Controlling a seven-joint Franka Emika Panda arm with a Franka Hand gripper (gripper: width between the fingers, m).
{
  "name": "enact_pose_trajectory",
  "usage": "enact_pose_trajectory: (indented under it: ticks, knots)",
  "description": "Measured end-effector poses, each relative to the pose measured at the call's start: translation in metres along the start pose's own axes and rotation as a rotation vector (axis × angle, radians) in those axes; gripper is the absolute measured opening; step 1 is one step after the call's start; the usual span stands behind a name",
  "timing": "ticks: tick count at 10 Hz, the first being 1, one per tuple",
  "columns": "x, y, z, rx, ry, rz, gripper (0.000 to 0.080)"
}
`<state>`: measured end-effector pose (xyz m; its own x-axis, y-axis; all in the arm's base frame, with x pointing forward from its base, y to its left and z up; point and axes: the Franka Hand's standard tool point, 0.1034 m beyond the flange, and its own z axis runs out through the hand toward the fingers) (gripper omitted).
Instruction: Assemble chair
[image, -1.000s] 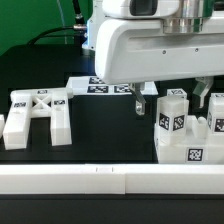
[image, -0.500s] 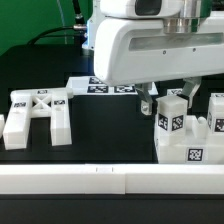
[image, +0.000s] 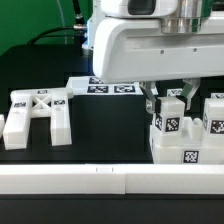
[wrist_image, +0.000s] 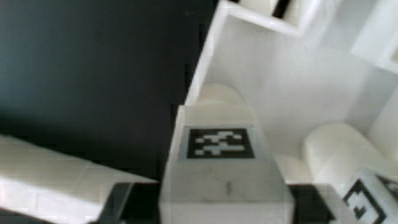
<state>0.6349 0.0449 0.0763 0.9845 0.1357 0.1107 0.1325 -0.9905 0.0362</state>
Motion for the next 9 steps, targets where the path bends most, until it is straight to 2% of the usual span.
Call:
enact_pose_trajectory:
  ticks: [9]
  knots:
    - [-0.0015, -0.0055, 0.0007, 0.024, -0.019, 0.949, 0.0293]
